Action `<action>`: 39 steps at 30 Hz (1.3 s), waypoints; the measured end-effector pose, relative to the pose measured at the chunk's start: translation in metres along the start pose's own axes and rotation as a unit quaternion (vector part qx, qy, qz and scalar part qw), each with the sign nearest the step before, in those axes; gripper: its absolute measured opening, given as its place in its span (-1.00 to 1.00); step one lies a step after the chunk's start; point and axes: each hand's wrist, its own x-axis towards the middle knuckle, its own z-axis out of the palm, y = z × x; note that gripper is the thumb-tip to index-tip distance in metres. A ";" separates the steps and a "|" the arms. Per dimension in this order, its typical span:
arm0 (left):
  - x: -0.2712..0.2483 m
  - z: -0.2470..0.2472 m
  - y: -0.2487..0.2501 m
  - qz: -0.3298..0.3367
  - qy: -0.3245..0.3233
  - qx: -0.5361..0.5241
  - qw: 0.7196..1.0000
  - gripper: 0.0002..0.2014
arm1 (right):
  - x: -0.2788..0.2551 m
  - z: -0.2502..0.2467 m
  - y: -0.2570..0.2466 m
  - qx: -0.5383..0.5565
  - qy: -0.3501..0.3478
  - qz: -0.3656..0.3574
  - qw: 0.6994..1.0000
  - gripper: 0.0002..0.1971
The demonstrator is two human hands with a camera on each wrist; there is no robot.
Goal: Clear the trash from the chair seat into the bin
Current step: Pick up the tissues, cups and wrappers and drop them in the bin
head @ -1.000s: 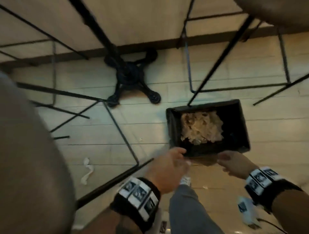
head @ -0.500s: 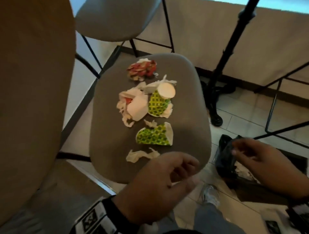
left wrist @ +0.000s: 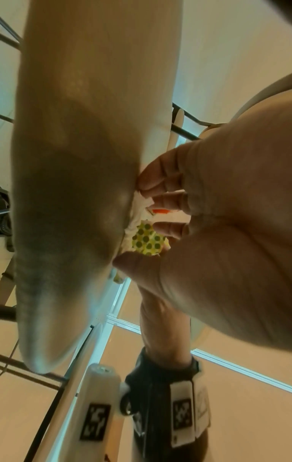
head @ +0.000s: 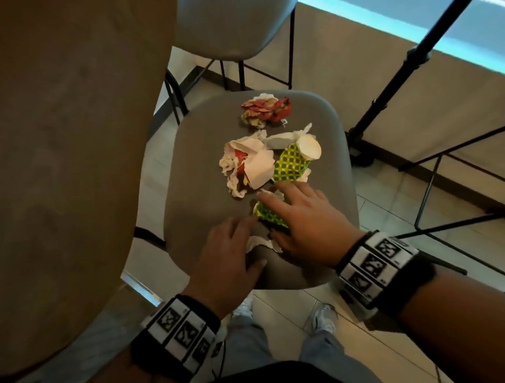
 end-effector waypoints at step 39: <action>0.135 0.231 0.274 0.234 -0.163 -0.111 0.952 -0.96 | -0.319 0.179 0.301 0.424 0.231 0.513 0.710 -0.49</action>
